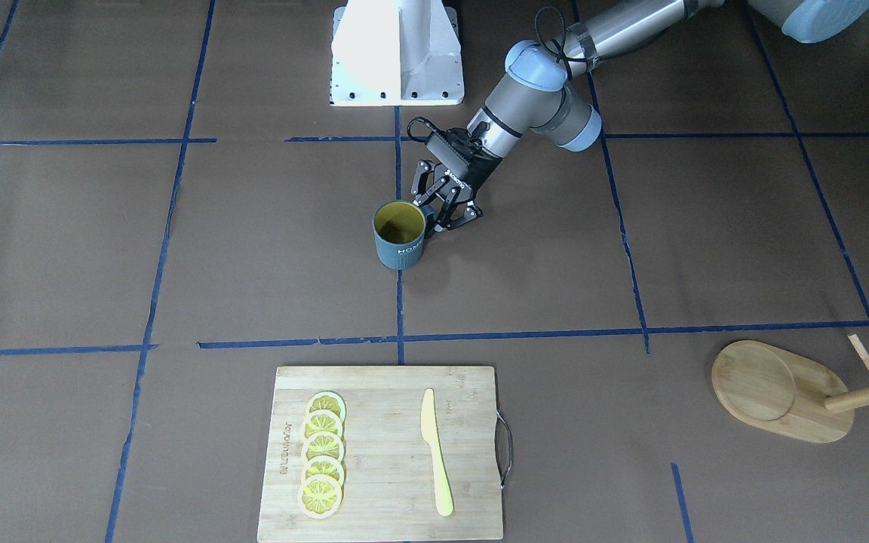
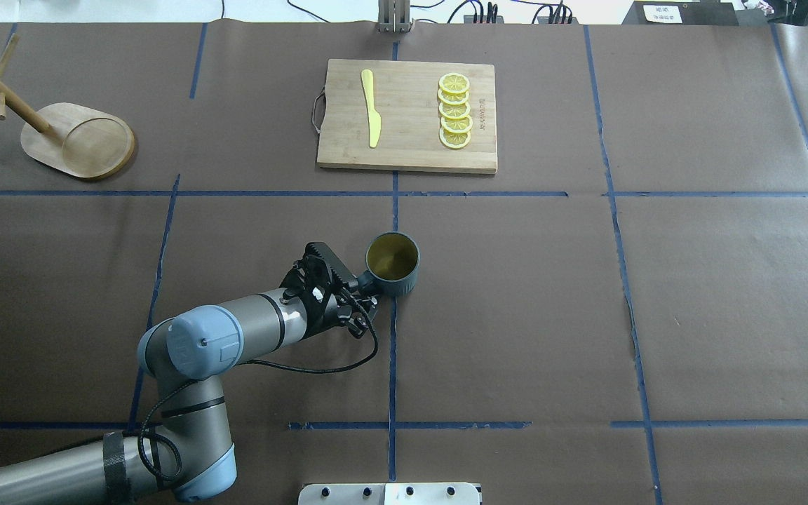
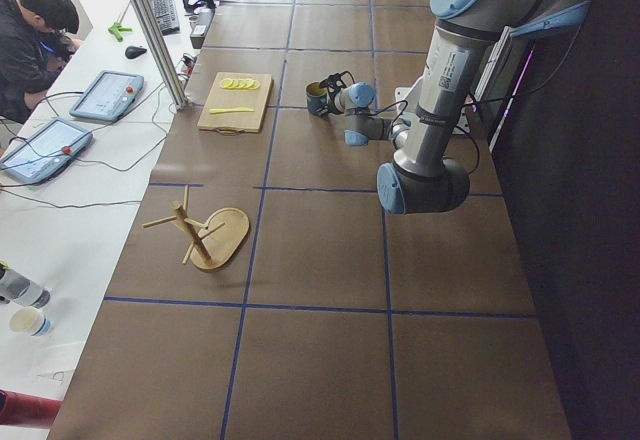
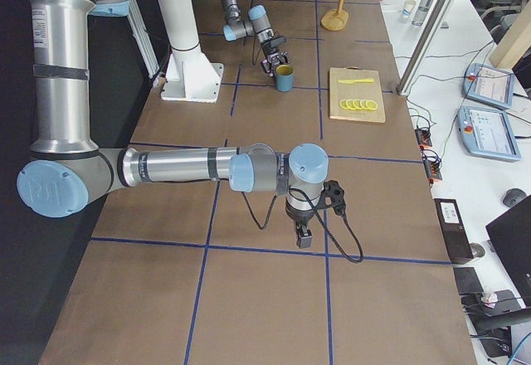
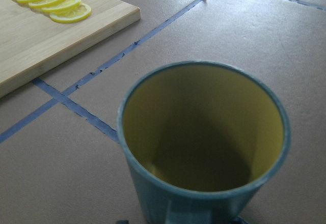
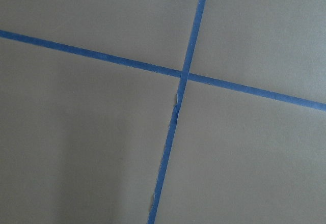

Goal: Hang cup on storage rack
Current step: 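Lift the teal mug with the left gripper toward the wooden rack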

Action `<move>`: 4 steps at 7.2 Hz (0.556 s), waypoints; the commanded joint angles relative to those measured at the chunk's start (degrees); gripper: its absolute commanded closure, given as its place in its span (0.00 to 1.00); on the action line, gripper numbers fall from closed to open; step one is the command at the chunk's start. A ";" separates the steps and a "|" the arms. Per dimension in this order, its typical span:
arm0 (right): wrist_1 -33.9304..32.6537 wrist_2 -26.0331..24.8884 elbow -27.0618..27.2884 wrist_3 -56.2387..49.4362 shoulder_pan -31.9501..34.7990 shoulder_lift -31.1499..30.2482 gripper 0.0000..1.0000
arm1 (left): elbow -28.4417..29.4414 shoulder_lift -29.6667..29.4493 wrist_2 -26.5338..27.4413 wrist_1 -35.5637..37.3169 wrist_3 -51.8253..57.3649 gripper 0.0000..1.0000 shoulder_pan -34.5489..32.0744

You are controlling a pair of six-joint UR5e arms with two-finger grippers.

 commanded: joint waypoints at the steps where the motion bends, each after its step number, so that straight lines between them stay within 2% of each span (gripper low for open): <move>1: 0.00 0.07 -0.07 -0.02 -0.01 -0.04 0.00 | -1.08 -0.20 0.09 -1.11 -2.62 1.00 0.09; 2: 0.00 0.07 -0.07 -0.02 -0.01 -0.04 0.00 | -1.87 -0.12 0.17 -2.86 -2.71 1.00 -0.17; 4: 0.00 0.07 -0.07 -0.02 -0.01 0.05 0.00 | -2.49 0.15 0.26 -3.84 -12.75 1.00 -1.66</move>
